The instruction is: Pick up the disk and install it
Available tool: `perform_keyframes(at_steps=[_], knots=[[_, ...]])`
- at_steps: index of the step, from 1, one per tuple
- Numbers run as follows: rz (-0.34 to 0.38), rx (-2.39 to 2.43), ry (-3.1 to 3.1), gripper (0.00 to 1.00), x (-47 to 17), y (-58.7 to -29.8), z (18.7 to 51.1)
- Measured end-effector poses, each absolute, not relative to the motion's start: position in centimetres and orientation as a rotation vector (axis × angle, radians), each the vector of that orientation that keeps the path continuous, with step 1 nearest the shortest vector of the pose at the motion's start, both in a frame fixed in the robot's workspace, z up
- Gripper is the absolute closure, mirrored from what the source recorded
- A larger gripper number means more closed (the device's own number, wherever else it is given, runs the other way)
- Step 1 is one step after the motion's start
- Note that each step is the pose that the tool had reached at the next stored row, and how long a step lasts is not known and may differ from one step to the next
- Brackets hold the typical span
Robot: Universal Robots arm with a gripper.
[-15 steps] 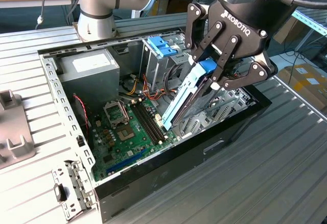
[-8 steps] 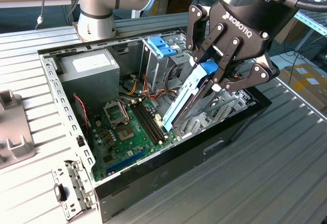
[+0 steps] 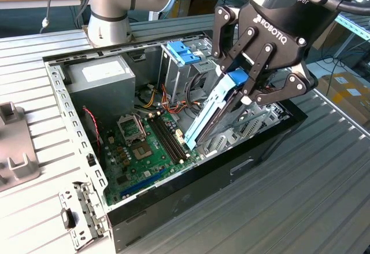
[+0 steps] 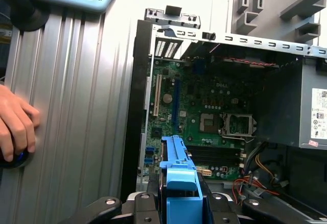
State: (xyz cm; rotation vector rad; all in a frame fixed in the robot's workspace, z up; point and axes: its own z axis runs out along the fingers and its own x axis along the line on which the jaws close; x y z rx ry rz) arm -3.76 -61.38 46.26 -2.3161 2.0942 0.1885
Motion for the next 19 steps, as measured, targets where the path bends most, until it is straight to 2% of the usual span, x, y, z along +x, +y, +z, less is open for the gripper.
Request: perform_keyframes(at_steps=[19], knots=[[0.188, -2.316, 2.094, 0.63, -3.53, -61.62, 46.15]])
